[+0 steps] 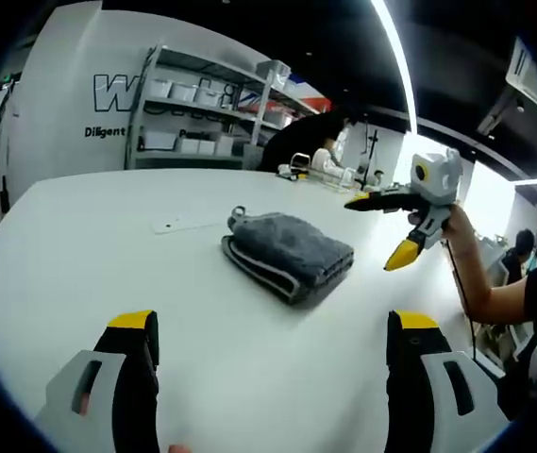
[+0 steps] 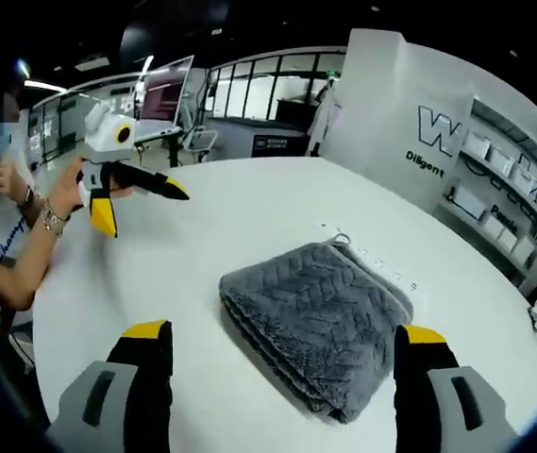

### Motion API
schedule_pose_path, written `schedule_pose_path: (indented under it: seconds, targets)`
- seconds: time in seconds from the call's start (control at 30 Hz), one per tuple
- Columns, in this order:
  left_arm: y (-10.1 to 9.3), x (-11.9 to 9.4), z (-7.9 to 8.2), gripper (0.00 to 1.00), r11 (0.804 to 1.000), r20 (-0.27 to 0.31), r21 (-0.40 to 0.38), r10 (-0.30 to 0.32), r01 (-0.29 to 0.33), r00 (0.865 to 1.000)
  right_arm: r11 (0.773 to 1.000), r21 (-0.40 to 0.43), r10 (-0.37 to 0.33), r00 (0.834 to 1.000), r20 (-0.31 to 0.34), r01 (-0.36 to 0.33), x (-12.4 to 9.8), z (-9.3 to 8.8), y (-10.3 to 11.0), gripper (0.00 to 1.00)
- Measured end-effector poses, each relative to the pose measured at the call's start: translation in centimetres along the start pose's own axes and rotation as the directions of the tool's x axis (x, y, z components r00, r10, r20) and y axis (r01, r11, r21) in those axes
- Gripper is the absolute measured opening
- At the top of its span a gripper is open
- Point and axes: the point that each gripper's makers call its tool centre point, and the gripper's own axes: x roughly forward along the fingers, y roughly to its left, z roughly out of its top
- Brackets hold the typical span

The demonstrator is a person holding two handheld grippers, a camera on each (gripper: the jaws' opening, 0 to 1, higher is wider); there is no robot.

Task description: Open the folded towel by lifting each exposed corner and separating the folded layers until the towel lies flat within the target outline without major curled edges

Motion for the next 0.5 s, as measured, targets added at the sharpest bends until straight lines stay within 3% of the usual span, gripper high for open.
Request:
schedule_pose_path:
  seconds: [0.03, 0.2, 0.5]
  targets:
    - [0.0, 0.0, -0.1, 0.99, 1.000, -0.002, 0.001, 0.002, -0.002, 1.000, 1.000, 0.028, -0.002, 0.999, 0.036, 0.001, -0.7, 0.0, 0.0, 1.00]
    - [0.0, -0.1, -0.1, 0.99, 1.000, -0.002, 0.000, 0.000, 0.000, 1.000, 0.999, 0.032, -0.026, 0.998, 0.051, 0.025, -2.2, -0.1, 0.4, 1.00]
    - [-0.5, -0.3, 0.3, 0.99, 1.000, 0.012, 0.012, -0.010, 0.009, 1.000, 0.999, -0.049, -0.003, 1.000, 0.031, 0.004, -1.4, 1.3, 1.7, 1.00]
